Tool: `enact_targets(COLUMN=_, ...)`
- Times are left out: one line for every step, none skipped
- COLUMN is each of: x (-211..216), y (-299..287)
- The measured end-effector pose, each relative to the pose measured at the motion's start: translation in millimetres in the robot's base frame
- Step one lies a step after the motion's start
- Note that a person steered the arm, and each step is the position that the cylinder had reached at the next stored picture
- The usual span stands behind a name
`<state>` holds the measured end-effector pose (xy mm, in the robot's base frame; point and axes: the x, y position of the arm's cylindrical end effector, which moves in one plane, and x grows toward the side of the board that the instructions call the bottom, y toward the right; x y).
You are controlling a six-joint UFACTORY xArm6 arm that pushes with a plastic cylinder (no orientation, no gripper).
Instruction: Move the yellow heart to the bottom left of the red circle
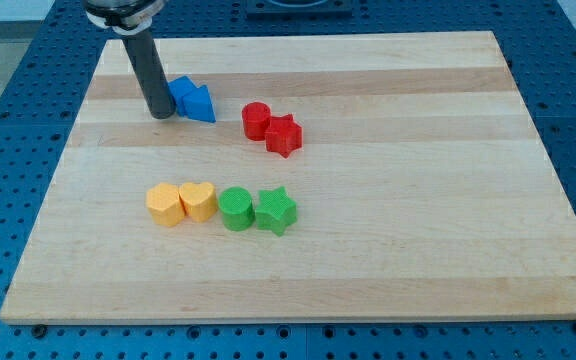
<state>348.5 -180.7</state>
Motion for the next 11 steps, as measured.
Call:
enact_targets(x=0, y=3)
enact_targets(x=23, y=-16)
enact_targets(x=69, y=-20)
enact_targets(x=121, y=-14)
enact_targets(x=157, y=27)
enact_targets(x=170, y=43)
enact_targets(x=170, y=-3)
enact_targets(x=209, y=-35)
enact_targets(x=261, y=11)
enact_targets(x=247, y=100)
enact_targets(x=218, y=105)
